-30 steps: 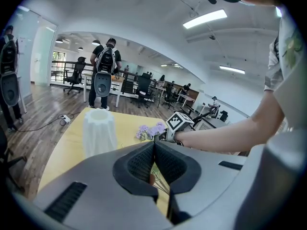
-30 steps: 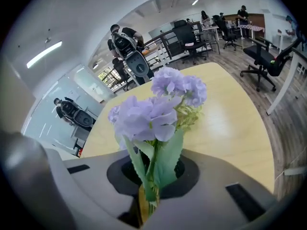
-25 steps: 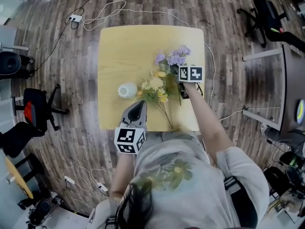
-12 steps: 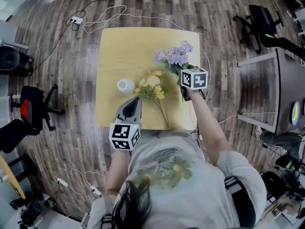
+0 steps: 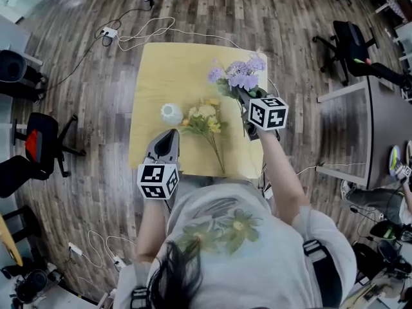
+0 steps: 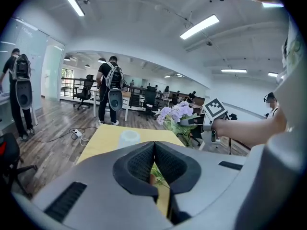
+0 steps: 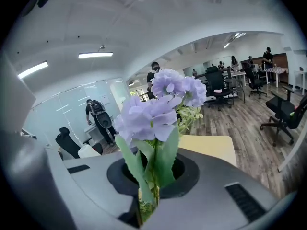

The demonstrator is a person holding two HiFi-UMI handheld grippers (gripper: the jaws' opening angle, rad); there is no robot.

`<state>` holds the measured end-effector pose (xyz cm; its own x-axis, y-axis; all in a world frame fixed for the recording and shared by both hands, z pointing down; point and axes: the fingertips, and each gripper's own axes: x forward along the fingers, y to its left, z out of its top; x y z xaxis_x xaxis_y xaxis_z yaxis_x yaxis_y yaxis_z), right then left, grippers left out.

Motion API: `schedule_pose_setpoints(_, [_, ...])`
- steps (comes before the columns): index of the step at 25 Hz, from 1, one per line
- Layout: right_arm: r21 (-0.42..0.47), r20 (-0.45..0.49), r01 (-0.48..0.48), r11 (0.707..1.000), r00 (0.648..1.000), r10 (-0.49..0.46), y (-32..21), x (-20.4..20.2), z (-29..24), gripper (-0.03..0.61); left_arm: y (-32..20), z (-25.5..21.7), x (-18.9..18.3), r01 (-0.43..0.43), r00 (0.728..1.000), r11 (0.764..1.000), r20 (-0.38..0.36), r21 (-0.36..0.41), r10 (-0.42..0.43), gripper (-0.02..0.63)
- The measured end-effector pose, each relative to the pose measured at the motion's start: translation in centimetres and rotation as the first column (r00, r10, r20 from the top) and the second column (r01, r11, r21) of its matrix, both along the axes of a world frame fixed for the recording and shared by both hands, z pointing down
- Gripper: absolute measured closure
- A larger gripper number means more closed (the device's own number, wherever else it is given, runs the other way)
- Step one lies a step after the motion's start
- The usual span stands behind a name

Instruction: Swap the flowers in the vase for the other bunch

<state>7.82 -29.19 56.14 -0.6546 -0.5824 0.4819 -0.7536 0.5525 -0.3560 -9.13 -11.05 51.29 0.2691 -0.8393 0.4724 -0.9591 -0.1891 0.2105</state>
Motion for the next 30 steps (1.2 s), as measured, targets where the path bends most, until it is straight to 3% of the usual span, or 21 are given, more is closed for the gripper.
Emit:
schedule_pose_setpoints(10, [0.176, 0.163, 0.089, 0.98, 0.979, -0.119, 1.9, -5.8, -9.7, 0.522, 3.0, -1.3, -2.2, 0.061, 0.998, 0.998, 0.012, 0.021, -0.061, 0.595])
schedule_pose_setpoints(20, [0.345, 0.255, 0.197, 0.917, 0.921, -0.294, 4.4, -13.3, -19.3, 0.522, 5.5, -1.8, -4.6, 0.121, 0.992, 0.992, 0.023, 0.022, -0.121, 0.595])
schedule_pose_setpoints(30, [0.427, 0.294, 0.272, 0.863, 0.86, -0.416, 7.2, -20.9, -24.0, 0.522, 8.4, -2.0, -8.0, 0.182, 0.983, 0.983, 0.015, 0.024, -0.182, 0.595])
